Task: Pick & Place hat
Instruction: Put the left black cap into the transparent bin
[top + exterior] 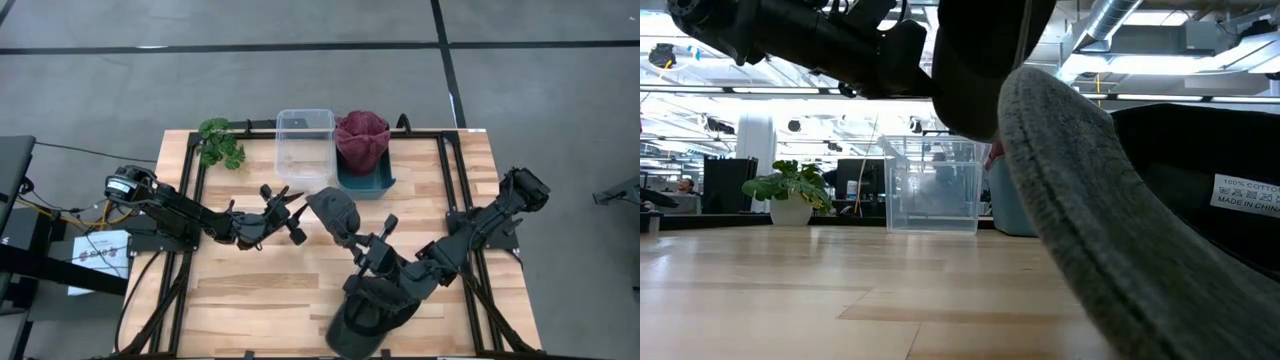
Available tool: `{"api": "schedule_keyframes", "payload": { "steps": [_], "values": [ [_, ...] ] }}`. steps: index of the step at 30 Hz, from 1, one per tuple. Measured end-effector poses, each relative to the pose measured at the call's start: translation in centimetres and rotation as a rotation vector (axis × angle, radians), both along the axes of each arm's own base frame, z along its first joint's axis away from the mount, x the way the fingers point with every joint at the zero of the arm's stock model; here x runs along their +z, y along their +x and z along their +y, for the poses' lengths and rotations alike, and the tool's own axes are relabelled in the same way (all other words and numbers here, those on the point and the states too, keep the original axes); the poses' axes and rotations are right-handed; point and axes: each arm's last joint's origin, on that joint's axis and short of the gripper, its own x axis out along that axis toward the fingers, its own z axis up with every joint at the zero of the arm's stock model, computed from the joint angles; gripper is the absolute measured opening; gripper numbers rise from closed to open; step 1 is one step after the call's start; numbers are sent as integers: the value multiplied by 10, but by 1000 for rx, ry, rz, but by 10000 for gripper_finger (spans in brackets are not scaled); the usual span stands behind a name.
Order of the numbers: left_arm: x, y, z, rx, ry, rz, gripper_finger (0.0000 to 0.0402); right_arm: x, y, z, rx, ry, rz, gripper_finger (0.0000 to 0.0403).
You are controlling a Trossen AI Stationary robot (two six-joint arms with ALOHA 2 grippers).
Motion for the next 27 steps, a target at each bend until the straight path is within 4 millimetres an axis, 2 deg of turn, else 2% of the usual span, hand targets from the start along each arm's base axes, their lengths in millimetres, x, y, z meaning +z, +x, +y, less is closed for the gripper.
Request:
{"api": "schedule_keyframes", "payload": {
  "steps": [3, 14, 20, 23, 27],
  "values": [
    [0, 0, 0, -11, -4, -1, 140, 0, 1, -2, -7, -2, 3, 1],
    [0, 4, -6, -252, -50, -11, 140, -2, 6, -9, -21, -9, 17, 1],
    [0, 4, -7, -290, -65, -18, 139, -2, 5, -9, -18, -8, 17, 1],
    [0, 5, -8, -326, -95, -29, 118, -2, 6, -8, -3, -7, 19, 2],
    [0, 5, -10, -379, -118, -32, 44, -2, 6, -8, 8, -6, 20, 6]
  ]
}}
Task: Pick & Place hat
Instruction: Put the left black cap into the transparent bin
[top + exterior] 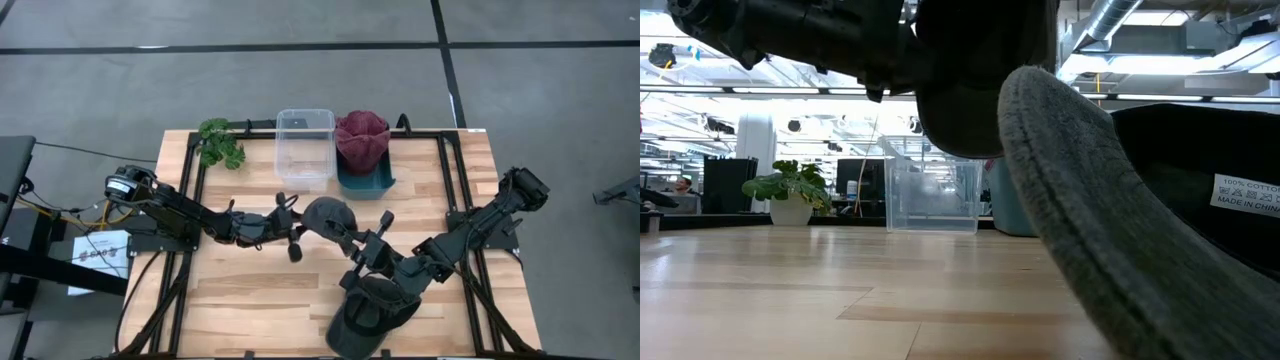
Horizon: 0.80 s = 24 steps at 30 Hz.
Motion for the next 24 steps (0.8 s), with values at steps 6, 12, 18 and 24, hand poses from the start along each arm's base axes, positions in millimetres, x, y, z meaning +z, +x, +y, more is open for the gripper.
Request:
{"api": "schedule_keyframes", "payload": {
  "steps": [6, 12, 18, 24],
  "values": [
    [0, 0, -2, -30, -23, -1, 15, -1, 0, 1, 43, -4, 18, 12],
    [-1, -3, -14, -63, -15, 4, 13, -9, 1, 2, 136, 19, 77, 15],
    [3, -7, -15, 4, 29, -2, 13, -31, 3, -11, 201, 173, 217, 15],
    [9, -9, -14, 4, 23, -16, 13, -61, 1, -33, 104, 305, 317, 16]
  ]
}}
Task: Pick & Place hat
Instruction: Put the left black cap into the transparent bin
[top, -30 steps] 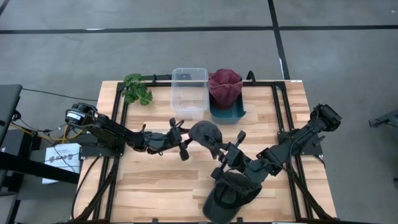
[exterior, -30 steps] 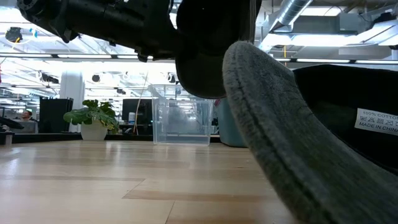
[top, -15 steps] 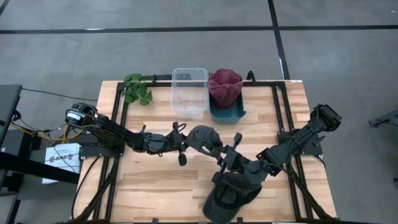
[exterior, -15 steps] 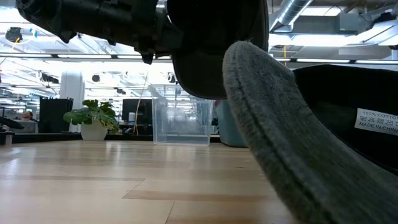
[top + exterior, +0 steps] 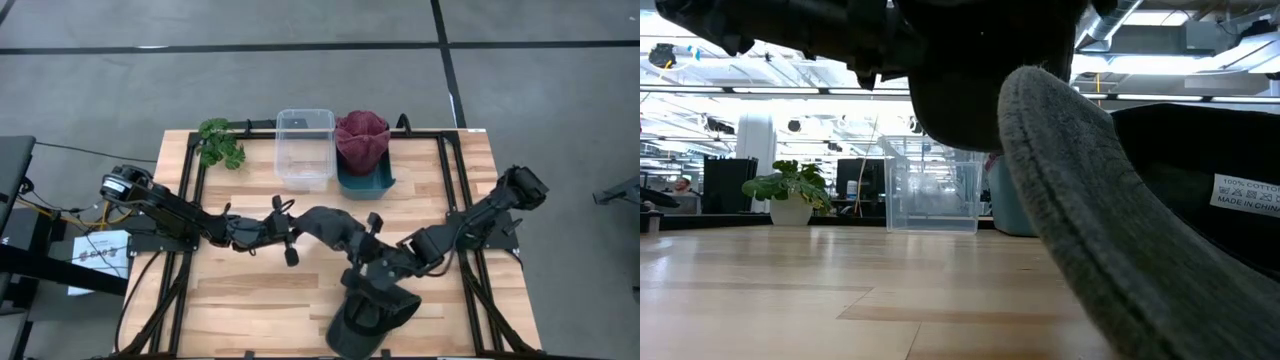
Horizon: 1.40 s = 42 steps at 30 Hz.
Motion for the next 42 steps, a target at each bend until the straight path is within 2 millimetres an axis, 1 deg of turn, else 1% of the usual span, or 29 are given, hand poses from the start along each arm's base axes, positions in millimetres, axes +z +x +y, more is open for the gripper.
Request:
{"api": "schedule_keyframes", "payload": {
  "steps": [5, 7, 9, 13, 18, 20, 22, 24, 28, 36, 39, 42],
  "values": [
    [-3, -1, 2, 27, 2, 36, 13, -14, 2, -13, -6, 61, 52, 16],
    [-4, -2, 3, 60, 6, 44, 13, -16, 5, -17, 15, 68, 49, 19],
    [-4, -2, 3, 72, 1, 50, 13, -16, 9, -21, 41, 83, 40, 31],
    [-6, -2, 3, 75, -7, 67, 13, -12, 16, -24, 118, 119, 15, 83],
    [-14, -4, 4, 86, -16, 138, 13, -5, 19, -24, 153, 124, 13, 173],
    [-19, -5, 4, 92, -17, 182, 14, -6, 17, -24, 152, 114, 40, 204],
    [-24, -7, 5, 100, -21, 230, 14, -4, 16, -24, 153, 109, 59, 228],
    [-28, -9, 6, 109, -27, 270, 14, -2, 15, -24, 153, 104, 71, 241],
    [-33, -12, 7, 122, -37, 311, 14, 1, 12, -25, 149, 83, 132, 242],
    [-44, -19, 15, 178, -62, 319, 14, 4, 4, -29, 131, 37, 279, 221],
    [-44, -20, 17, 183, -65, 319, 14, 6, -2, -32, 94, 22, 340, 212],
    [-40, -21, 16, 172, -69, 309, 14, 8, -6, -35, 41, 11, 377, 202]
  ]
}}
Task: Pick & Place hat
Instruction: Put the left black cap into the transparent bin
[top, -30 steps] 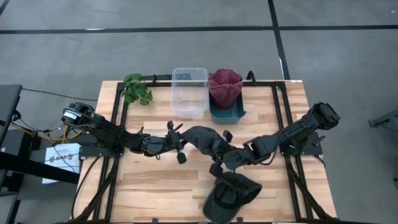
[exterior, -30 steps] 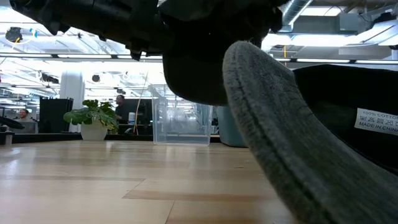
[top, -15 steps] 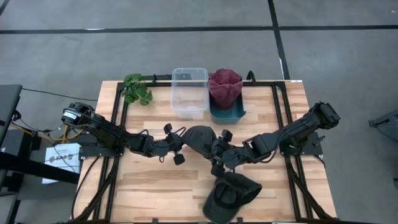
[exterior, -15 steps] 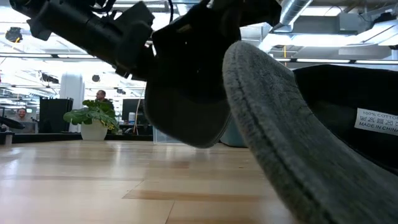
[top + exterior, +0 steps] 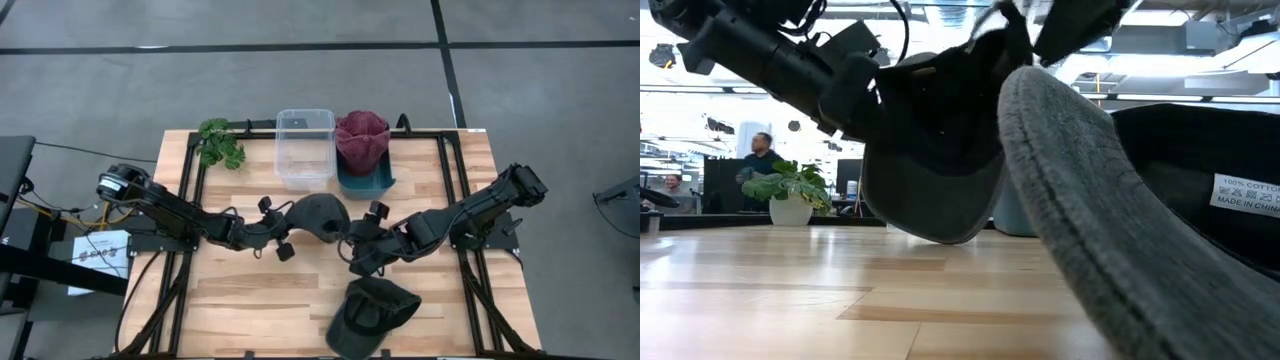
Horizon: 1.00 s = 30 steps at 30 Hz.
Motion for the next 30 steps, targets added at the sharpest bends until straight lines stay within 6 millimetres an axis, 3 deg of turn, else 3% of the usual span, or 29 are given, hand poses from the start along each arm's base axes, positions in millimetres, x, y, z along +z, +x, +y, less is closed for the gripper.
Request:
{"api": "schedule_keyframes", "payload": {
  "steps": [6, 12, 14, 25, 30],
  "values": [
    [14, -6, -5, -39, 2, -43, 14, 5, -3, -1, -86, -35, -29, 160],
    [22, -17, -9, -67, -12, -81, 14, 7, -4, 3, -129, -103, -88, 36],
    [24, -22, -8, -72, -18, -94, 14, 9, -3, 5, -142, -104, -128, 12],
    [28, -33, -3, -58, -41, -138, 14, 31, 21, 26, 92, 5, -364, 1],
    [29, -33, -4, -64, -47, -149, 14, 20, 39, 18, 101, 34, -367, 0]
  ]
}}
